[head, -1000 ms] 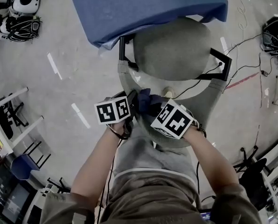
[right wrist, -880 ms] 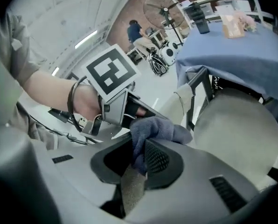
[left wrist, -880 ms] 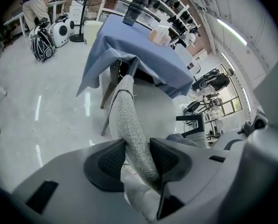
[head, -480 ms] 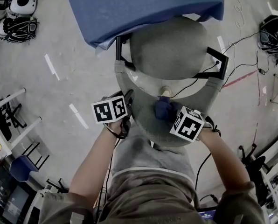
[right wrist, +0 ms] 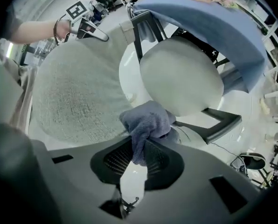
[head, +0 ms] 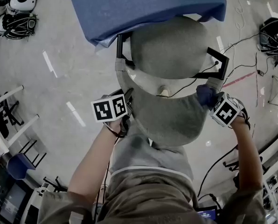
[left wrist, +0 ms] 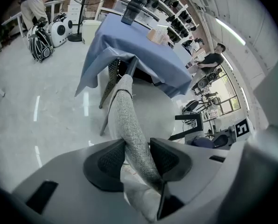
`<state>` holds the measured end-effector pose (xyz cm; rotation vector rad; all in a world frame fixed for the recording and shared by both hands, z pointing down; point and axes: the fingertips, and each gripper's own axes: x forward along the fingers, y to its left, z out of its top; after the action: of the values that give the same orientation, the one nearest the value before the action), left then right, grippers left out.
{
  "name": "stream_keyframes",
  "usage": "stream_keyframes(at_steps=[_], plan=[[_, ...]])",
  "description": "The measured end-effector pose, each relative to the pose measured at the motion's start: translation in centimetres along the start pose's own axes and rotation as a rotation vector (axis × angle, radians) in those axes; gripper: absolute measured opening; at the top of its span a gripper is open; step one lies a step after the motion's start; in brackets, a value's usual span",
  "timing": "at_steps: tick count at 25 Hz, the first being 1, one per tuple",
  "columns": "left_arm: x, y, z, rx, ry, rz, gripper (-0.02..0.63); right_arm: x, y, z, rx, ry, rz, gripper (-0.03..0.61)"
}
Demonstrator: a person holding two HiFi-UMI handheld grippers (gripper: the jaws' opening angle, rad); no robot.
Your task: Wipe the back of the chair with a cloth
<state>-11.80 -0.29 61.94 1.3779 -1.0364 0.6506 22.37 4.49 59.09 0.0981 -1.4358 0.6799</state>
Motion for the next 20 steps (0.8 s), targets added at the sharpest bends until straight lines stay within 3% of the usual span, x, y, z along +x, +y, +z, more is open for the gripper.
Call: stream_keyframes(at_steps=[3,5,8,11,17,20], plan=[[0.1,-0.1,0.0,-0.001,-0.002,-0.001,0.187,0.3,2.9,1.0,-0.052,0.013,0.019,0.077],[0.1,0.0,0.0,0.0,-0.003,-0.001,0.187,0.3,6.6,2.8,-0.089,-0.015,0.078,0.077],[0.1,0.0,0.1,-0.001,-0.004,-0.001,0.187,-0.4,12.9,7.5,-0.105,-0.139,0.205,0.077],[0.1,-0.1,0.0,0.0,-0.004,0.001,0.187,-2.3,17.0,13.2,-0.111,-0.286,0.27,0.077],[0.0,0.1,0.0,-0.023,-0.018,-0.002,0.187,-7.3,19.7,22.4,-0.111,-0.563,0.376,0.077],[0.2,0.0,0.1,-0.032,-0.019,-0.013,0.187,-8.1,20.0,24.0,-0.109,-0.616,0.378,0.078]])
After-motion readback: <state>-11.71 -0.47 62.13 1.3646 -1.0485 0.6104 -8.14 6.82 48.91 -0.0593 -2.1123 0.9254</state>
